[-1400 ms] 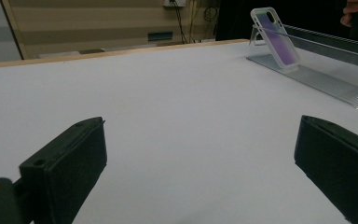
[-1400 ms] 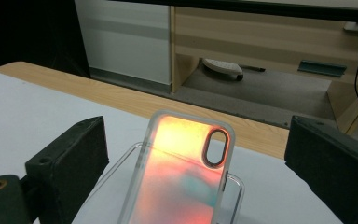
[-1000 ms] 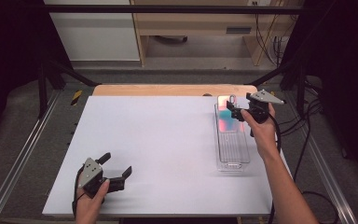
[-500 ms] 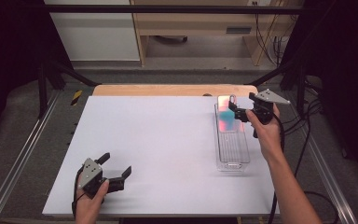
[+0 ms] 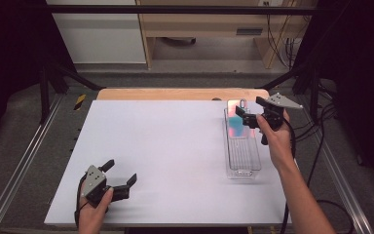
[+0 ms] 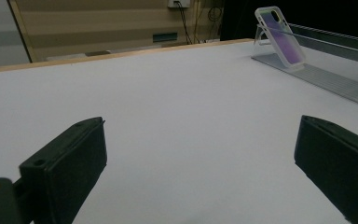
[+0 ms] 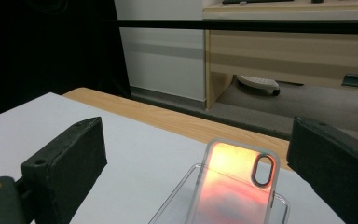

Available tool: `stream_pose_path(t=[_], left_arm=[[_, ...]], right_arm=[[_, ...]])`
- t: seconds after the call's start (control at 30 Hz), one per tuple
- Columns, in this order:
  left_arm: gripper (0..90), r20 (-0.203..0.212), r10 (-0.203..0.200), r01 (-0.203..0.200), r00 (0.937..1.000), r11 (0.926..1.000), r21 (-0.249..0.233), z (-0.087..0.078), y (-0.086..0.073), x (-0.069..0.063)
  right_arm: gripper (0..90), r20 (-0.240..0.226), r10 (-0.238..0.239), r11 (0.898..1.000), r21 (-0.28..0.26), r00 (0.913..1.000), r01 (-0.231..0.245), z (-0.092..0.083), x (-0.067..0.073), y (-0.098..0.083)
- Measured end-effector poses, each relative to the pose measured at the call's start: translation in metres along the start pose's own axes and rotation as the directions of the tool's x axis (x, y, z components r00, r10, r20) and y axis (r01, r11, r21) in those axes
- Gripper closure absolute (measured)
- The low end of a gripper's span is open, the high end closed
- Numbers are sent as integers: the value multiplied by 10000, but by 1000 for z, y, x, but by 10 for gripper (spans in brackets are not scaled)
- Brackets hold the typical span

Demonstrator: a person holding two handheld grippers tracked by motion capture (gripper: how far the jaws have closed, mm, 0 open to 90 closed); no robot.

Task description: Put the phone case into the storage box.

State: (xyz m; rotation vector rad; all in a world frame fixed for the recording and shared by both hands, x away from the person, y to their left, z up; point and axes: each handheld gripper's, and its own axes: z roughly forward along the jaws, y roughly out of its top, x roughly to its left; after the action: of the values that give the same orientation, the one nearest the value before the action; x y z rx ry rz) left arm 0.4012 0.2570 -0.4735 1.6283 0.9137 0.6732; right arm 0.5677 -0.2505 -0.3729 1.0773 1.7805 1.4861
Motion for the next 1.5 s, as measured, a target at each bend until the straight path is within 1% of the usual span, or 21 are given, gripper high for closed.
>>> stream_pose_path(t=[0.13, 0.3, 0.5, 0.87, 1.03, 1.13, 1.27, 1.4, 1.5], left_arm=[[19, 3, 13, -13, 10000, 10000, 9, 0, 0, 0], [19, -7, 3, -3, 10000, 10000, 0, -1, 0, 0], [19, -6, -8, 8, 10000, 10000, 11, 0, 0, 0], [19, -26, -7, 7, 10000, 10000, 57, 0, 0, 0], [19, -14, 24, -24, 10000, 10000, 13, -1, 0, 0], [19, -20, 50, -50, 10000, 10000, -18, -1, 0, 0], [19, -33, 53, -53, 10000, 9999, -95, -2, 0, 0], [19, -40, 99, -99, 9999, 9999, -112, -2, 1, 0], [19, -66, 134, -135, 9999, 9998, -138, -3, 1, 1]], right_arm=[[48, -126, -6, 10000, -76, 9999, 5, -3, 4, 2], [45, -273, -141, 9998, -147, 9995, 137, -6, 8, 5], [42, -564, -136, 9998, -161, 9983, 127, -12, 14, 8], [41, -925, -442, 9988, -252, 9947, 421, -22, 27, 14], [40, -1019, -562, 9980, -329, 9932, 531, -25, 34, 17], [40, -1040, -757, 9967, -377, 9917, 722, -28, 39, 18], [41, -1088, -862, 9957, -436, 9903, 819, -33, 45, 20], [41, -1065, -871, 9954, -483, 9905, 823, -39, 48, 20], [40, -949, -934, 9947, -521, 9911, 887, -44, 49, 20]])
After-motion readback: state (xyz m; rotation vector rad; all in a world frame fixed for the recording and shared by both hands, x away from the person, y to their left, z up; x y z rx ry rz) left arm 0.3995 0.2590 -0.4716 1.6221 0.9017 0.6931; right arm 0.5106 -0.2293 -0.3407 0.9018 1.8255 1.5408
